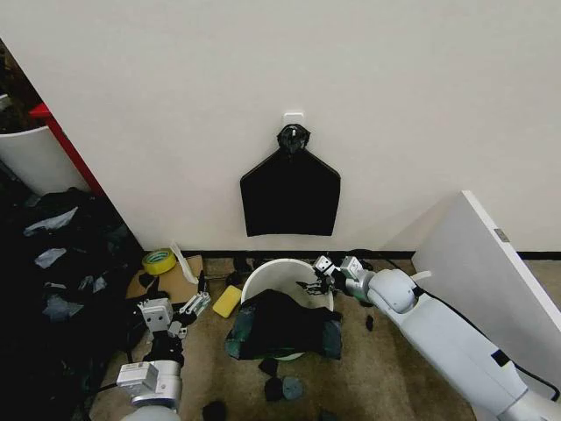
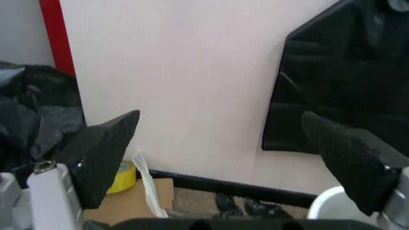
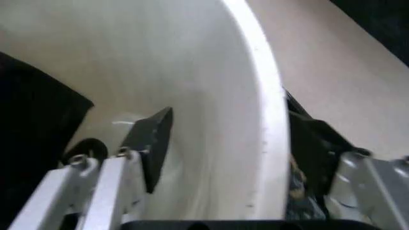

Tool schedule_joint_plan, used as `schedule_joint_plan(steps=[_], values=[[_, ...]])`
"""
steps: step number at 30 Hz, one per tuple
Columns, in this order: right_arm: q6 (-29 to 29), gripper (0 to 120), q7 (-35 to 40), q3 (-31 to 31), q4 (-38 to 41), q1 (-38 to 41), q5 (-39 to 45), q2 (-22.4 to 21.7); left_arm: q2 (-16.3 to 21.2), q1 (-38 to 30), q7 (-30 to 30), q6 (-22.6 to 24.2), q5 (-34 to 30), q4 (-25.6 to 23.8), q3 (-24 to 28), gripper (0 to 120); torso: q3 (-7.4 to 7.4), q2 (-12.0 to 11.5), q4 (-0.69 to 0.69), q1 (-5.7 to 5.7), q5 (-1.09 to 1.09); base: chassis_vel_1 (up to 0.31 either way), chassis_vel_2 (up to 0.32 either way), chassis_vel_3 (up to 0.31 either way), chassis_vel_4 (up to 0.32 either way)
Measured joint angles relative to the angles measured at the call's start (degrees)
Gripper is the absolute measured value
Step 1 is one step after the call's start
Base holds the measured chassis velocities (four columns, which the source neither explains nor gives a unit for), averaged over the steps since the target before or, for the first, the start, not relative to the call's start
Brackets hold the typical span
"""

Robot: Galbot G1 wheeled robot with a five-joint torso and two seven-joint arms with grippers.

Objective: Place the garbage bag over the trash bin.

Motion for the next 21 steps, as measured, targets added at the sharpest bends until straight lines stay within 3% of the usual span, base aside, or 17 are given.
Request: schedule_joint_plan(steps=[1, 7, 16, 19, 21], values=[[0.00, 61, 0.00, 0.00, 0.00, 0.00, 0.00, 0.00, 0.00, 0.00, 0.00, 0.00, 0.00, 0.00, 0.00, 100, 0.00, 0.00, 0.00, 0.00, 0.00, 0.000, 0.000, 0.000, 0.000], [0.11, 34, 0.48, 0.81, 0.24, -2.72, -1.00, 0.14, -0.26, 0.21, -0.88, -0.11, 0.10, -0.59, 0.72, 100, 0.00, 0.00, 0.01, 0.00, 0.00, 0.000, 0.000, 0.000, 0.000], [-0.61, 14, 3.10, 3.27, 2.55, -6.44, 1.42, -1.05, -0.19, -0.83, -0.95, 0.48, 0.16, 0.06, 2.03, 100, 0.00, 0.01, -0.01, 0.00, 0.00, 0.000, 0.000, 0.000, 0.000], [-4.34, 7, 8.33, 3.29, 4.98, -7.75, 7.15, -2.06, -0.08, -0.83, -0.95, 0.51, 0.12, 0.29, 1.93, 100, 0.01, 0.00, 0.00, 0.00, 0.01, 0.000, 0.000, 0.000, 0.000], [-9.75, 5, 15.25, 3.08, 7.74, -8.36, 13.62, -2.57, -0.07, -0.83, -0.96, 0.51, 0.06, 0.43, 1.85, 100, 0.02, 0.00, 0.03, 0.01, 0.06, 0.000, 0.000, 0.000, 0.000]])
